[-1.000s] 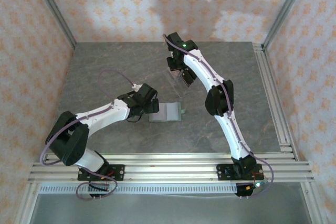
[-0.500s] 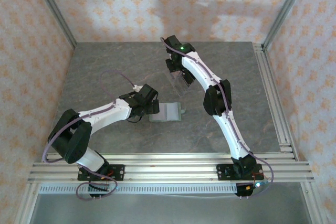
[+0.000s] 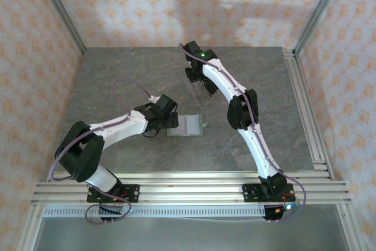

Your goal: Put the credit cards into the card holder

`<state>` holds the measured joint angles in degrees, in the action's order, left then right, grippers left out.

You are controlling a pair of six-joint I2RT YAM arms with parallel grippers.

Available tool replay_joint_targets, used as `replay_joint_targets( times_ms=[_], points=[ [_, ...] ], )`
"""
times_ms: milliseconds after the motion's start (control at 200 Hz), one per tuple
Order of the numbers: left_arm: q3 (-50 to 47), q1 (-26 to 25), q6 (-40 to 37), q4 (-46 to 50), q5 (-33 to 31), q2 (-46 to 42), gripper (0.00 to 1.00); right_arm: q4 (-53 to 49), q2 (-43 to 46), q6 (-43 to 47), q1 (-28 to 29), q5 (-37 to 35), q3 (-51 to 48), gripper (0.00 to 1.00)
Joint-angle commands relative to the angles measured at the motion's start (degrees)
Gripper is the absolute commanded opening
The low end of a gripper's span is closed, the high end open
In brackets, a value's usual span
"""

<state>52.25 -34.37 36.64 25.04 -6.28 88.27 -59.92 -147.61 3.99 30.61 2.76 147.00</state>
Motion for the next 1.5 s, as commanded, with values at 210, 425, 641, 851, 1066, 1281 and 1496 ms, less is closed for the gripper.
replay_joint_targets(
  times_ms=[210, 425, 641, 851, 1066, 1281, 1496],
  points=[
    [0.40, 0.44, 0.74, -0.36, -0.01, 0.61, 1.00, 1.25, -0.48, 0.33, 0.41, -0.77, 0.26, 0.26],
    [0.47, 0.42, 0.72, -0.49, 0.15, 0.94, 1.00, 1.82, -0.59, -0.38, 0.26, -0.27, 0.96, 0.26],
    [0.32, 0.40, 0.71, -0.45, 0.15, 0.81, 1.00, 1.74, -0.79, -0.65, 0.12, 0.22, 1.04, 0.24],
    [0.34, 0.44, 0.71, -0.52, 0.22, 0.90, 1.00, 1.82, -0.75, -1.00, 0.03, 0.57, 1.40, 0.23],
    [0.37, 0.44, 0.71, -0.56, 0.31, 0.99, 1.00, 1.90, -0.76, -1.26, -0.19, 0.98, 1.82, 0.23],
    [0.34, 0.44, 0.80, -0.66, 0.56, 1.14, 1.00, 2.09, -0.83, -1.27, -0.16, 1.18, 1.89, 0.23],
    [0.44, 0.45, 0.80, -0.69, 0.61, 1.29, 1.00, 2.18, -0.76, -1.35, -0.29, 1.00, 2.01, 0.23]
  ],
)
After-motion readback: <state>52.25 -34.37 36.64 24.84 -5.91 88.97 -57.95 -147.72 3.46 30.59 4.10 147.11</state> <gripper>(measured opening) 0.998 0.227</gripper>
